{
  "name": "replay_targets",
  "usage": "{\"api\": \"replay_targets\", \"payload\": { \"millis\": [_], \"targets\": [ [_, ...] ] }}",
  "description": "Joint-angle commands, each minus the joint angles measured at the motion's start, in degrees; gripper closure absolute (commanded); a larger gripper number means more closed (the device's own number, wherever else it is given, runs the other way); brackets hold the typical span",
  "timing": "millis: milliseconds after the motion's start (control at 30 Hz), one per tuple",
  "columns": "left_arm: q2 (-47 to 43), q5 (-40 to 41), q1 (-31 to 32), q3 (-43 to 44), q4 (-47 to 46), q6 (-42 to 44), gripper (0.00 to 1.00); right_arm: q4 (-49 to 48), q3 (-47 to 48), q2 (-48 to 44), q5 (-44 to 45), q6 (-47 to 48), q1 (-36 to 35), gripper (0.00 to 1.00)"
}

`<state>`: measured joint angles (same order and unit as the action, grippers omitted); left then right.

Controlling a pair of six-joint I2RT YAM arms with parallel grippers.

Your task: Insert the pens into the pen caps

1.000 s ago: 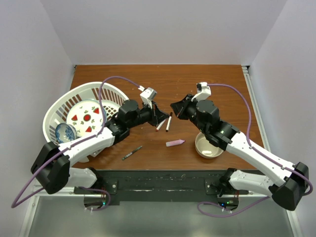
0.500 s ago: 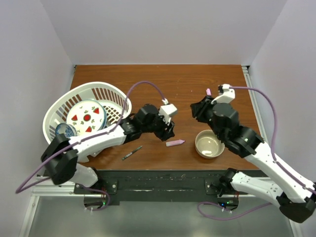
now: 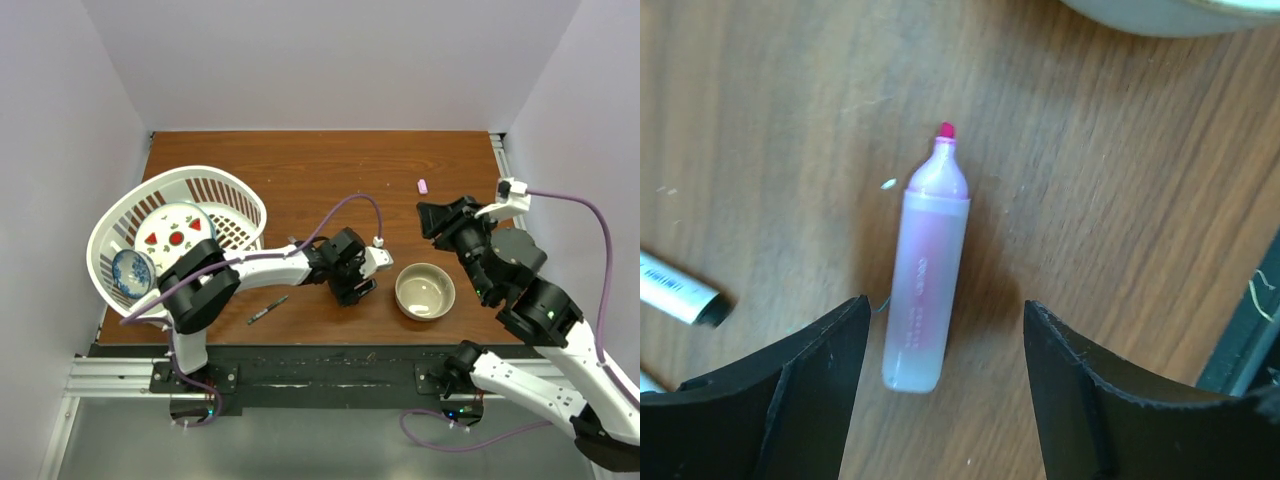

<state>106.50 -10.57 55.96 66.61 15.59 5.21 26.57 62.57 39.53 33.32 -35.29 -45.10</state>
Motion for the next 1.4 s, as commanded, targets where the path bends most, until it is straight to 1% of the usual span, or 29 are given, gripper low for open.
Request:
{"api": "replay_targets", "payload": {
  "millis": [0, 133, 233, 267, 333, 367, 433, 467, 533, 567, 633, 700, 833, 900, 1000, 1167, 1367],
  "targets": [
    [2.0, 2.8, 1.1, 2.8, 0.6, 2.3, 0.34, -0.6, -0.3, -2.3, 3.5, 2.0, -0.2, 0.60],
    [4.2, 4.9, 1.8, 2.5, 0.5, 1.7, 0.38, -1.1, -0.9, -3.0, 3.3, 2.2, -0.2, 0.60],
    [5.2, 6.1, 2.3, 2.4, 1.1, 1.4, 0.46, -1.2, -1.2, -3.0, 3.0, 2.0, -0.1, 0.60],
    [5.4, 6.0, 2.5, 2.4, 1.5, 1.2, 0.51, -1.2, -1.1, -3.1, 2.7, 1.8, -0.1, 0.60],
    [5.2, 5.4, 2.5, 1.6, 1.8, 0.9, 0.55, -1.3, -1.0, -3.0, 2.4, 1.8, -0.1, 0.60],
    [5.0, 5.1, 2.5, 1.2, 1.8, 0.5, 0.61, -1.3, -1.0, -2.9, 2.2, 1.8, -0.1, 0.60],
    [4.7, 4.2, 2.5, 0.6, 1.8, 0.4, 0.68, -1.5, -1.2, -2.8, 2.1, 1.8, -0.2, 0.60],
    [4.7, 4.0, 2.5, 0.5, 2.1, 0.1, 0.77, -1.5, -1.4, -2.7, 2.1, 1.7, -0.1, 0.60],
    [4.2, 3.5, 2.6, 0.2, 2.2, -0.5, 0.87, -1.4, -2.1, -2.4, 1.9, 1.3, -0.1, 0.60],
    [4.0, 3.3, 2.6, -0.2, 1.9, -1.2, 0.94, -1.2, -2.4, -2.3, 1.8, 0.8, -0.1, 0.60],
    [2.1, 3.3, 2.5, -1.4, 0.4, -2.4, 1.00, -0.6, -3.4, -2.2, 1.1, -0.7, -0.1, 0.58],
    [-0.2, 5.6, 2.4, -2.4, -1.3, -4.8, 1.00, -0.2, -4.6, -2.5, 1.0, -1.7, -0.1, 0.53],
    [-4.0, 6.3, 1.3, -3.6, -3.5, -10.1, 1.00, 1.3, -7.4, -3.9, 3.1, -5.6, -0.2, 0.43],
    [-6.8, 6.6, 0.7, -4.6, -5.5, -12.9, 1.00, 1.0, -10.2, -5.4, 3.2, -7.2, -0.1, 0.36],
    [-11.0, 7.1, -0.1, -6.1, -8.6, -15.8, 1.00, -0.3, -14.6, -6.6, 2.0, -10.6, 0.0, 0.31],
    [-18.2, 8.0, -1.0, -7.6, -13.4, -19.2, 1.00, -3.2, -19.9, -5.4, -1.9, -15.9, -0.2, 0.30],
    [-23.1, 6.6, -1.0, -8.3, -18.0, -21.6, 1.00, -11.4, -22.9, 0.4, -8.6, -19.5, -0.2, 0.31]
  ]
}}
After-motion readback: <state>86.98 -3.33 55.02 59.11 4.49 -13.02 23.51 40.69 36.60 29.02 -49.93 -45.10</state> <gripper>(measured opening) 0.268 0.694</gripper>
